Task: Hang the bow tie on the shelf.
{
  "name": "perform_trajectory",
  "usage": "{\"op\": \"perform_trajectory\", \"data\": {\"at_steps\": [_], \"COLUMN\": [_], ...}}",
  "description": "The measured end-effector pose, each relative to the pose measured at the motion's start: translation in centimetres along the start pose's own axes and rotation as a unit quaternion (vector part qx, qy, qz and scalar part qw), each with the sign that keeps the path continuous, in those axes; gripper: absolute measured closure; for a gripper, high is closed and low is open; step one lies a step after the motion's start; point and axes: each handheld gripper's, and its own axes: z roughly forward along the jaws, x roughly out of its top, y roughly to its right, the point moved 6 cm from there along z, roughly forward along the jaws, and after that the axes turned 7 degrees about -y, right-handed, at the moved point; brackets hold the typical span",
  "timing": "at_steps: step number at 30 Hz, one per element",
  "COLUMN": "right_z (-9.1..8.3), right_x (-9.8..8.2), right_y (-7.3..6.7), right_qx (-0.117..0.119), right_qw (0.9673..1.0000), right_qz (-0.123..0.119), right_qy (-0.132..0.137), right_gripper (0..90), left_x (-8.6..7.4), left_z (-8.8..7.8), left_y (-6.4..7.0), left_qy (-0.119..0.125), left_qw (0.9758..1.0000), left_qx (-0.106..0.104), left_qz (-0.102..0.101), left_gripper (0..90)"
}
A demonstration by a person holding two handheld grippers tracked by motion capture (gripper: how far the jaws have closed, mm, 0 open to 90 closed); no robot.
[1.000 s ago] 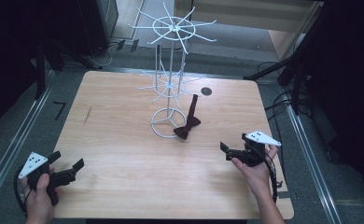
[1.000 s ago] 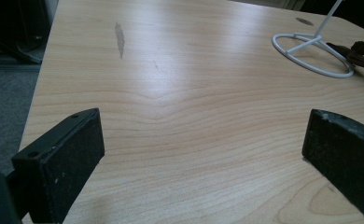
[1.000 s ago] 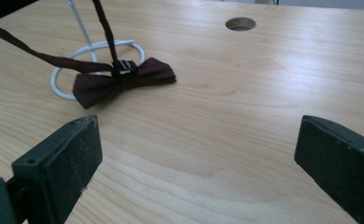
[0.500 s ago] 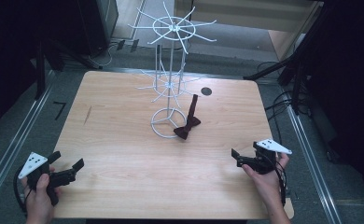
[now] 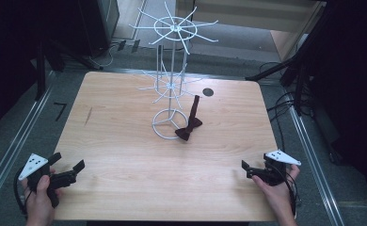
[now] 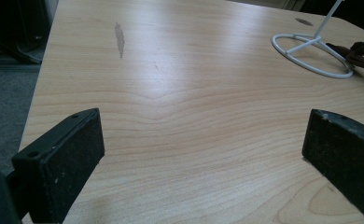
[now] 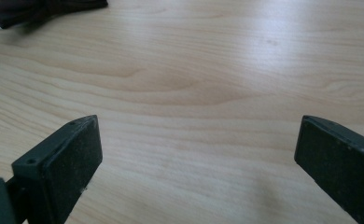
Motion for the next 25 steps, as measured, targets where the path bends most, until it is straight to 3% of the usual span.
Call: {"op": "perform_trajectory", "data": {"at_steps": [6,14,25], "right_z": [-0.7,-2.8,-3.1], "right_x": [-1.8,-3.3,-3.9], "right_y": [1.1,3.3,3.7], "right_qx": [-0.003,-0.019,-0.034], "right_qw": [0.9999,0.9992,0.9989], "right_qz": [0.009,0.034,0.033], "right_qy": [-0.012,0.003,0.003], "right_gripper": [0.9,0.9,1.7], "left_x": [0.0,0.0,0.0], "left_z": [0.0,0.0,0.1], "left_y": [0.0,0.0,0.0], "left_qy": [-0.001,-0.001,-0.003], "left_qw": [1.0000,1.0000,1.0000], "left_qx": [-0.001,0.001,-0.001], "left_qz": [-0.001,0.001,0.002], "left_gripper": [0.0,0.0,0.0]}}
